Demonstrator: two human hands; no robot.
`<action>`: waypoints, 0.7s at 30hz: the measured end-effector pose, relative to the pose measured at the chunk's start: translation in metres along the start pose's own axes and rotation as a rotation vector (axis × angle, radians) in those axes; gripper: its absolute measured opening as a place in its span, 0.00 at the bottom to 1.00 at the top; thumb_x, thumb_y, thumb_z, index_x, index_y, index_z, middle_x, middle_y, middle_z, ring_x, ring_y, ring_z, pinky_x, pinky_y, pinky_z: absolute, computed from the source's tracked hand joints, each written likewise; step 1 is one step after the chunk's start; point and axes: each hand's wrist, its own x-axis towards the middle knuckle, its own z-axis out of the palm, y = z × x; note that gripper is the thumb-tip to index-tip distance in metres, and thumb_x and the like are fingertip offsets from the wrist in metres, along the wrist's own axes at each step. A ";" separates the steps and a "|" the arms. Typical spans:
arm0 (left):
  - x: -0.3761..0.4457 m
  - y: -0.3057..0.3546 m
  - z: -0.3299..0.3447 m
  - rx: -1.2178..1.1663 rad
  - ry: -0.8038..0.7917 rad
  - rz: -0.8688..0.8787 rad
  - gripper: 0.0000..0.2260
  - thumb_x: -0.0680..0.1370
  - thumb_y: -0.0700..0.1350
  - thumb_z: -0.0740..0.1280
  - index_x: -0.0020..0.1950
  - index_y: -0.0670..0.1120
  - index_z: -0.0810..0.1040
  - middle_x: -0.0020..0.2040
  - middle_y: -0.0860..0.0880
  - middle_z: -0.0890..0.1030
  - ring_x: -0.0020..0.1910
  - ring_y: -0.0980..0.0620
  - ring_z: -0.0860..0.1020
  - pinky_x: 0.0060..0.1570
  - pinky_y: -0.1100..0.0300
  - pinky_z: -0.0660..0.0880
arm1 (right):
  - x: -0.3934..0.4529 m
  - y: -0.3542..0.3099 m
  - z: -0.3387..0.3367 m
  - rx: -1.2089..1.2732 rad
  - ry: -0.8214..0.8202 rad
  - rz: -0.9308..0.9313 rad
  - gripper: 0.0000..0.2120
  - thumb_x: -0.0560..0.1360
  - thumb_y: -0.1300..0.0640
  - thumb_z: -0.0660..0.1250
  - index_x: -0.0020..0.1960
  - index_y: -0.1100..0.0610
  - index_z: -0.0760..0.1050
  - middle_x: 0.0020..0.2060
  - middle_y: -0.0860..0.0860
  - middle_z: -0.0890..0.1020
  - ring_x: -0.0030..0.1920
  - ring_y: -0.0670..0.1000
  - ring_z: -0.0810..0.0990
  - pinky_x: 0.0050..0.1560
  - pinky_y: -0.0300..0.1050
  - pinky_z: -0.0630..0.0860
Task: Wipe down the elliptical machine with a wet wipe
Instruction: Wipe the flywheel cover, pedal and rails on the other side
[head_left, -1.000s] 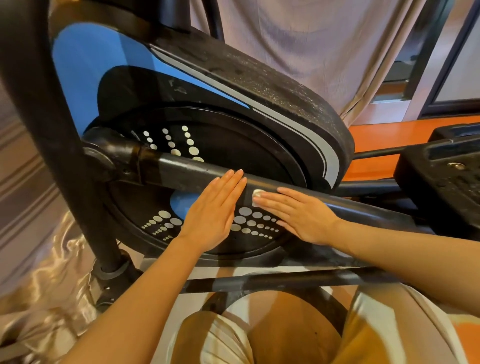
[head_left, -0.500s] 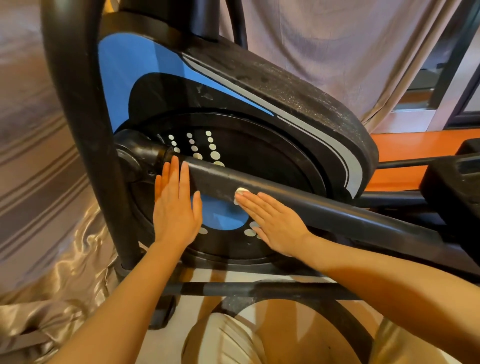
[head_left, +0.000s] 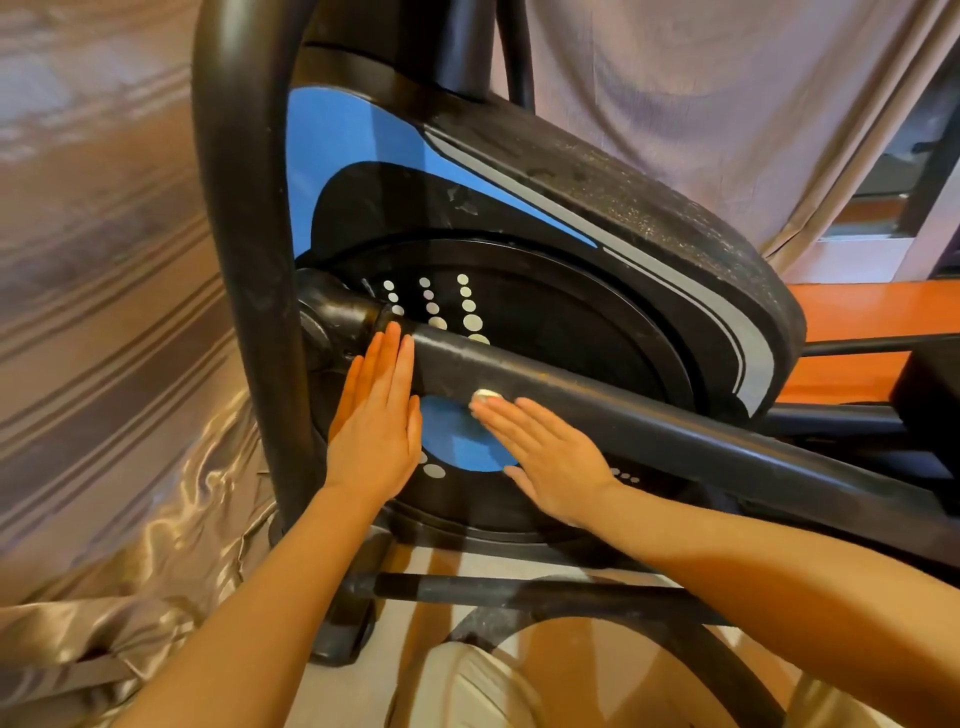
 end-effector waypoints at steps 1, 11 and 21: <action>0.000 -0.001 0.000 -0.008 -0.001 0.006 0.31 0.82 0.42 0.60 0.81 0.45 0.50 0.81 0.50 0.47 0.79 0.56 0.43 0.76 0.62 0.38 | 0.016 -0.006 -0.003 -0.039 0.004 -0.012 0.39 0.80 0.42 0.54 0.78 0.62 0.39 0.77 0.58 0.37 0.77 0.57 0.34 0.75 0.53 0.31; -0.001 -0.012 0.001 -0.028 -0.031 0.057 0.31 0.82 0.40 0.59 0.82 0.47 0.47 0.81 0.51 0.45 0.80 0.53 0.45 0.78 0.56 0.44 | 0.011 -0.001 -0.017 0.034 0.013 0.179 0.38 0.81 0.45 0.55 0.79 0.63 0.40 0.78 0.59 0.40 0.79 0.56 0.41 0.78 0.51 0.39; -0.001 -0.009 0.001 -0.054 -0.001 0.054 0.30 0.82 0.41 0.60 0.81 0.44 0.51 0.81 0.48 0.50 0.80 0.51 0.48 0.77 0.55 0.48 | 0.028 -0.007 -0.031 0.236 0.034 0.275 0.33 0.82 0.46 0.52 0.79 0.64 0.50 0.78 0.60 0.50 0.79 0.58 0.46 0.78 0.53 0.47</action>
